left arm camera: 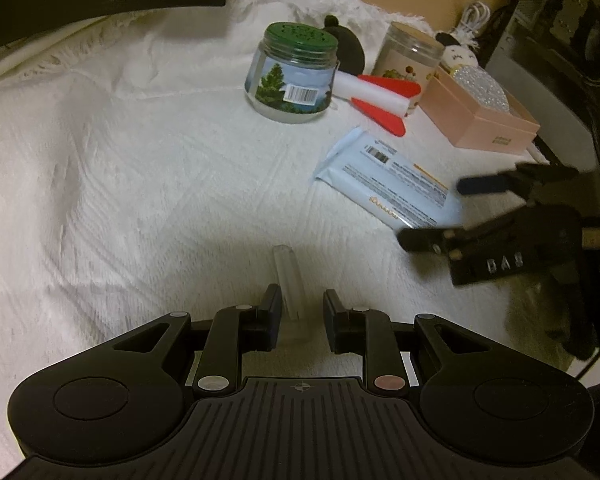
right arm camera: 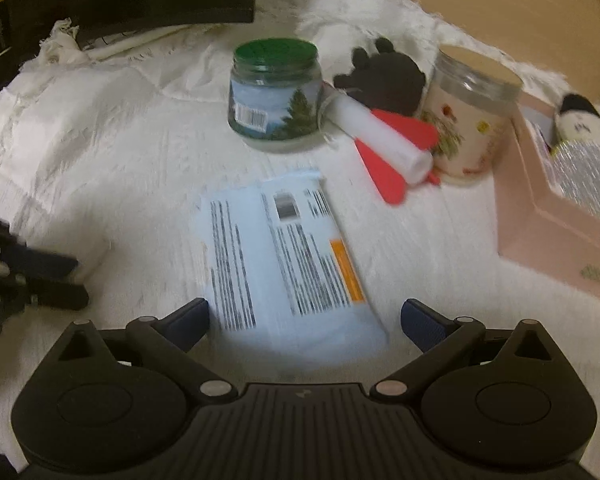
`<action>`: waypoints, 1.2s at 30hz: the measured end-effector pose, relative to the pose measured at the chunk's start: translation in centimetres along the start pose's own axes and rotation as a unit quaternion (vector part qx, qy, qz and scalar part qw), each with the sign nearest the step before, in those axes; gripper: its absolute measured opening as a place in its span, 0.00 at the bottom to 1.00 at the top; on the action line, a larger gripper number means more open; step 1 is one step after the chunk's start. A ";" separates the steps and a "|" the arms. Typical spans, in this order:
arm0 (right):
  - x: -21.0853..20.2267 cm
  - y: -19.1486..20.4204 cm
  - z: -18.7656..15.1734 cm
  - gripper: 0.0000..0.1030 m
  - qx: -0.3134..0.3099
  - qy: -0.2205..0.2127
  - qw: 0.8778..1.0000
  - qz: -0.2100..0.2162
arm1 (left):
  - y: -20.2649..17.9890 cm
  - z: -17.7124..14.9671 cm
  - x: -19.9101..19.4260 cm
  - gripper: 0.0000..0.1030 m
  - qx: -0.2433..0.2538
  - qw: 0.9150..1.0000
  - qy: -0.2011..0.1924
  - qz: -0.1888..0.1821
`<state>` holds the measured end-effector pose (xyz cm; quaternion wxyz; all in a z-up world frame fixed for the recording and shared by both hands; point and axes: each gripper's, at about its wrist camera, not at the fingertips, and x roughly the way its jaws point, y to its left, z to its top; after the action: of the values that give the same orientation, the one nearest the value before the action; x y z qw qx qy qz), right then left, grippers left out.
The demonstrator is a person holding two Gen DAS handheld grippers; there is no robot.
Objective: Organize soft objects
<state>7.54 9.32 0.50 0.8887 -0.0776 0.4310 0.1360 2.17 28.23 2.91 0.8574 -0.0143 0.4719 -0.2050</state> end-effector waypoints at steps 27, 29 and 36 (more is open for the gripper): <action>-1.2 1.0 3.0 0.77 0.019 0.013 1.000 0.008 | 0.8 -1.8 -0.5 0.16 -0.062 0.996 -0.063 0.008; -2.2 0.4 3.5 0.77 0.025 0.008 1.000 0.010 | 1.4 -1.5 -0.6 0.15 -0.069 0.995 -0.069 0.013; -6.0 -2.0 6.5 0.77 0.033 -0.038 0.999 0.005 | 4.4 2.5 -1.6 0.15 -0.103 0.987 -0.116 0.027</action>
<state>9.47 7.99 9.33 0.9059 -0.0404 0.4014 0.1290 4.90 32.48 4.62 0.9057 -0.1136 0.3876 -0.1287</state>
